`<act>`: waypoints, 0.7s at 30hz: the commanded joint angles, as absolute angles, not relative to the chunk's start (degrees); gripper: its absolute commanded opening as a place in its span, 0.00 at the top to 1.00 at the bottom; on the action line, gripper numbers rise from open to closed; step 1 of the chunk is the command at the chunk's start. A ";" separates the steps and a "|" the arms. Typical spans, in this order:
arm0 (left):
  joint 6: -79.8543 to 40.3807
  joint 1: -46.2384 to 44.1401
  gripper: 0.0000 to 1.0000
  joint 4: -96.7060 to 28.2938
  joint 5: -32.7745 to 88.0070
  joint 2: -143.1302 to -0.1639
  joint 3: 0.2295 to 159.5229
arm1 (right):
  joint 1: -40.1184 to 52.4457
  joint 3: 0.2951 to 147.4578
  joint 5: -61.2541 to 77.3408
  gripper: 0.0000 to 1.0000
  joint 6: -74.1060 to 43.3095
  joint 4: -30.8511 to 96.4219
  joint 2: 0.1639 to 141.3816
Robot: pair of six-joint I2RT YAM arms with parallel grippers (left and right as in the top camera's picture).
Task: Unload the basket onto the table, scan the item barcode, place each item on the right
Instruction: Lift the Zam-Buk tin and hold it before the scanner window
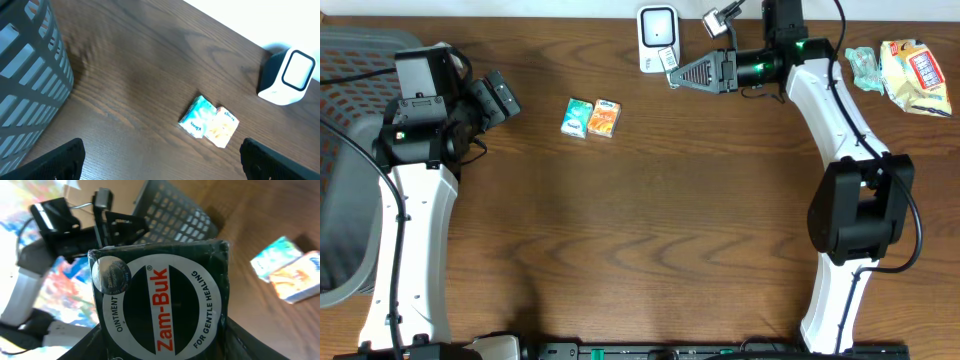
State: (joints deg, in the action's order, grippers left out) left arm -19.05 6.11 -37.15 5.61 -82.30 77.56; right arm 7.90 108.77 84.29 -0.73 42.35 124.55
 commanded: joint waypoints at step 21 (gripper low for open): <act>-18.90 6.20 0.02 -37.28 4.86 -82.35 77.76 | 9.43 108.75 80.90 0.47 -2.13 41.89 123.24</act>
